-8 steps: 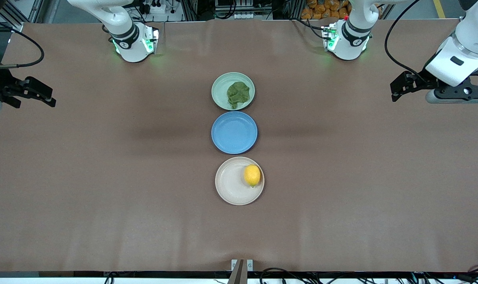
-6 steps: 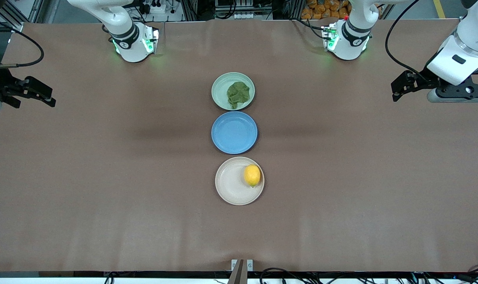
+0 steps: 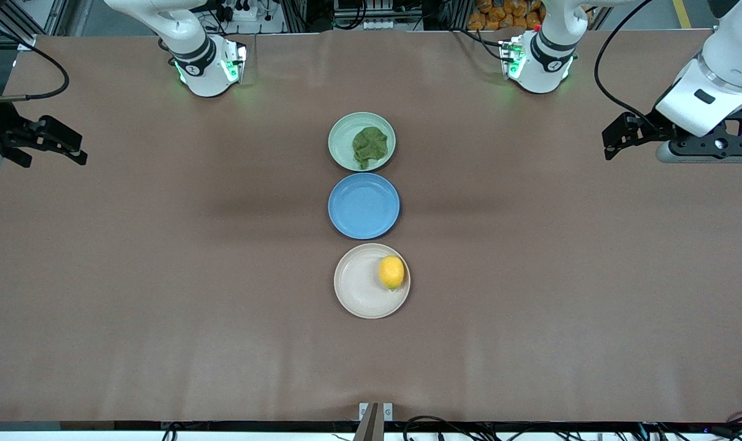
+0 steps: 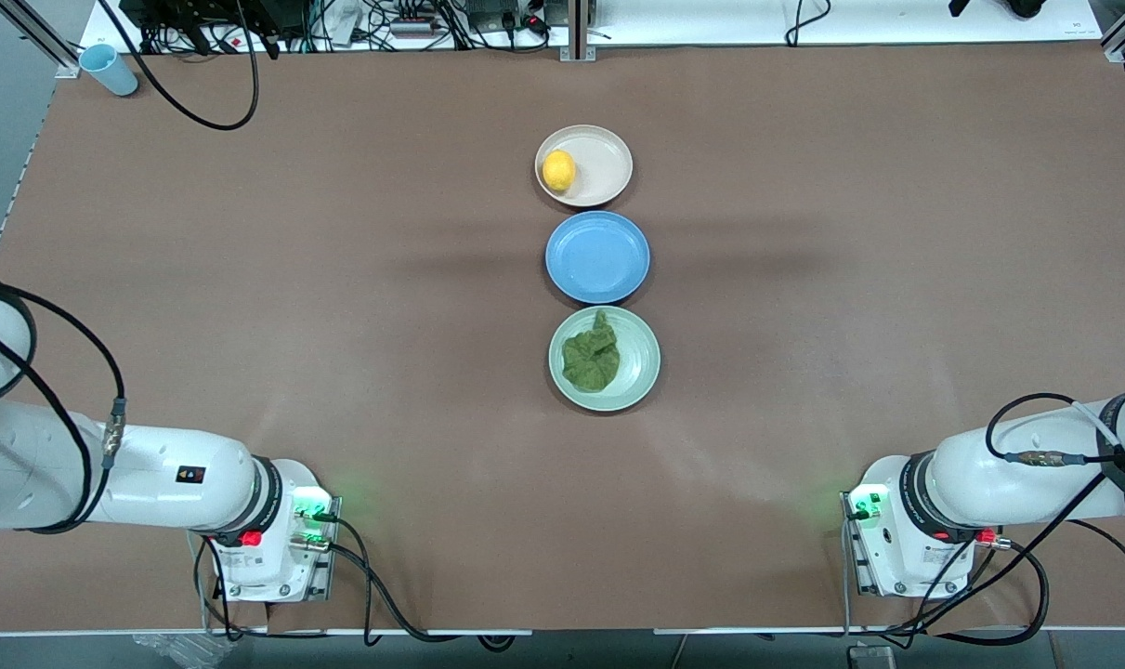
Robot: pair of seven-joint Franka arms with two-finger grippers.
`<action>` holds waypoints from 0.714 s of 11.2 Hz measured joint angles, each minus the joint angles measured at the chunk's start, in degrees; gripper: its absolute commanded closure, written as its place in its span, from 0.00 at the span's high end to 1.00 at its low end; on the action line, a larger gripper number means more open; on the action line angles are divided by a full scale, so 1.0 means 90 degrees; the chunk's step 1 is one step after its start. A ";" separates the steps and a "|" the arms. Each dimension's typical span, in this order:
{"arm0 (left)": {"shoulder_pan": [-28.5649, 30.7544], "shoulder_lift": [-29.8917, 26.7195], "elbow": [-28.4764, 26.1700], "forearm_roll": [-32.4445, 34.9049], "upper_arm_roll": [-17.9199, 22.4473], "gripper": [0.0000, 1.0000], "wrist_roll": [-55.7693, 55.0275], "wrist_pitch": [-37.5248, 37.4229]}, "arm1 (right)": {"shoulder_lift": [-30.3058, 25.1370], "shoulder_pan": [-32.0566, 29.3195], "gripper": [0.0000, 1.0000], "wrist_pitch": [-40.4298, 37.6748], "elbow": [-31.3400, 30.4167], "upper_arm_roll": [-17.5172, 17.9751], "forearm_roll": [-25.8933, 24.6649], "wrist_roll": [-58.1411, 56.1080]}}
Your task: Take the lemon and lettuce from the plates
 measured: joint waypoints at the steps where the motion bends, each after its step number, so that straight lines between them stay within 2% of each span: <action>1: -0.0012 0.0035 0.0047 0.0000 0.0000 1.00 0.0000 0.0000 | 0.0000 0.0038 1.00 -0.0001 0.0009 0.0001 0.0000 0.0001; 8: 0.0002 0.0473 0.0145 -0.0039 0.0007 1.00 -0.0212 0.0000 | 0.0072 0.0273 1.00 -0.0206 -0.0094 0.0009 0.0009 0.0041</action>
